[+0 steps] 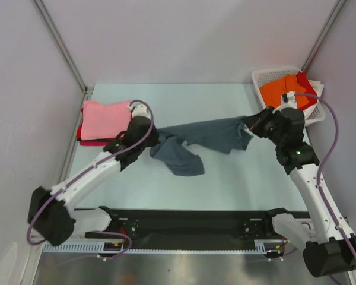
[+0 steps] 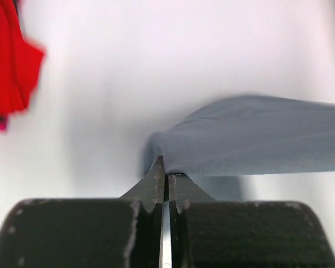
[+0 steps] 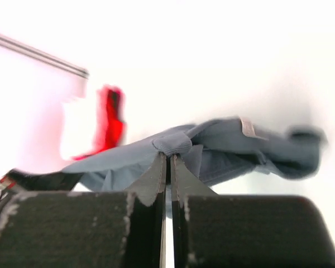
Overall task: Fold and stack the t-shirts
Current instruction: Flatten the tshirt out
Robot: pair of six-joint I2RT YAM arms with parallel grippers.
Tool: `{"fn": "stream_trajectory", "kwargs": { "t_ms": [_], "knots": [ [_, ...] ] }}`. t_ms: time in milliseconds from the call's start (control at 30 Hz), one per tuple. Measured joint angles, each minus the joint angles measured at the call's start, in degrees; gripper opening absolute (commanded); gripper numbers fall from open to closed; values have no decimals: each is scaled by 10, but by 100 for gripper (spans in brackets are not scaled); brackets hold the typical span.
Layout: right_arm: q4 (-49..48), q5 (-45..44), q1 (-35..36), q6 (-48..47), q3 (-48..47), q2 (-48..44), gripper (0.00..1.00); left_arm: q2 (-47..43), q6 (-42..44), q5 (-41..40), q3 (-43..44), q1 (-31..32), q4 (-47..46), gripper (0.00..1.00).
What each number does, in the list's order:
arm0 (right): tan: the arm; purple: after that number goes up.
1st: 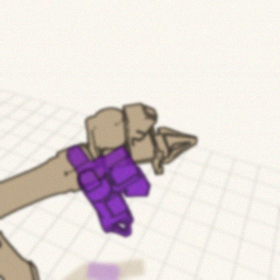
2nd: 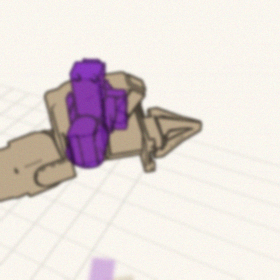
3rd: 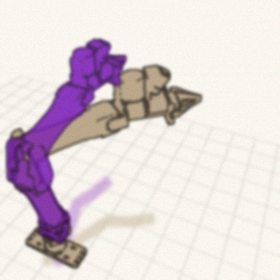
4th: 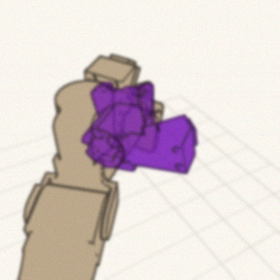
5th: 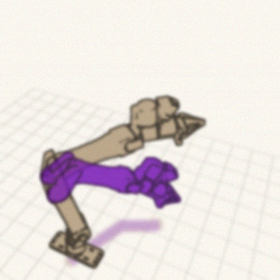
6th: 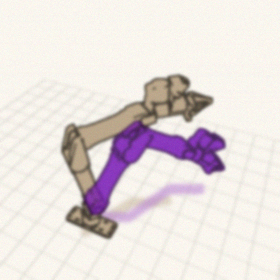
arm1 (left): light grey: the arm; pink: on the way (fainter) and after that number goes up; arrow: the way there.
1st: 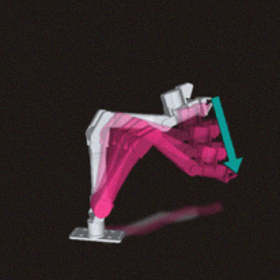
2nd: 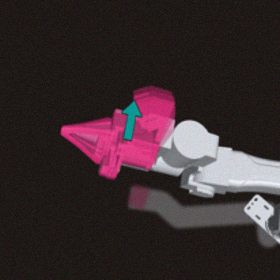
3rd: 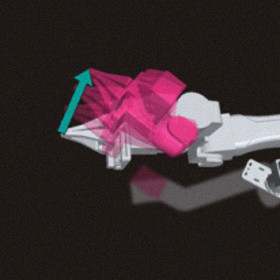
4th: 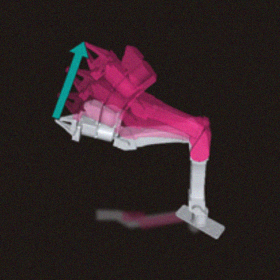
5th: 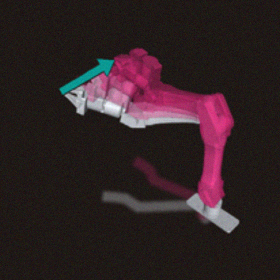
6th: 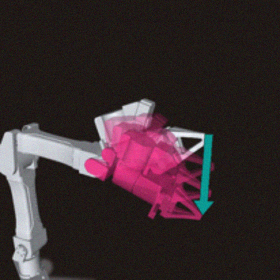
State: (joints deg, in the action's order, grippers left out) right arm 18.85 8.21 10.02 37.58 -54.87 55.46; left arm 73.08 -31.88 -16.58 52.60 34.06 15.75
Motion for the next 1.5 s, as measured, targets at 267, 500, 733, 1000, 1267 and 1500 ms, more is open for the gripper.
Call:
{"fn": "stream_trajectory", "kwargs": {
  "t_ms": [267,500,733,1000,1267,1500],
  "knots": [
    [22,-1,-4,1,-26,-116,0,-227,11,-11,15,10,-4,4],
    [58,-9,-5,1,8,-174,0,-225,8,6,-88,13,-16,8],
    [84,-26,-14,1,25,-148,0,-141,15,7,-163,11,-29,34],
    [90,-83,-30,-4,24,-123,0,-34,23,8,-169,12,-33,62],
    [72,-92,-64,0,42,-49,0,-53,24,14,-197,37,-36,70],
    [48,-75,-83,-1,61,-48,0,-109,21,13,-224,88,-26,99]
  ]
}}
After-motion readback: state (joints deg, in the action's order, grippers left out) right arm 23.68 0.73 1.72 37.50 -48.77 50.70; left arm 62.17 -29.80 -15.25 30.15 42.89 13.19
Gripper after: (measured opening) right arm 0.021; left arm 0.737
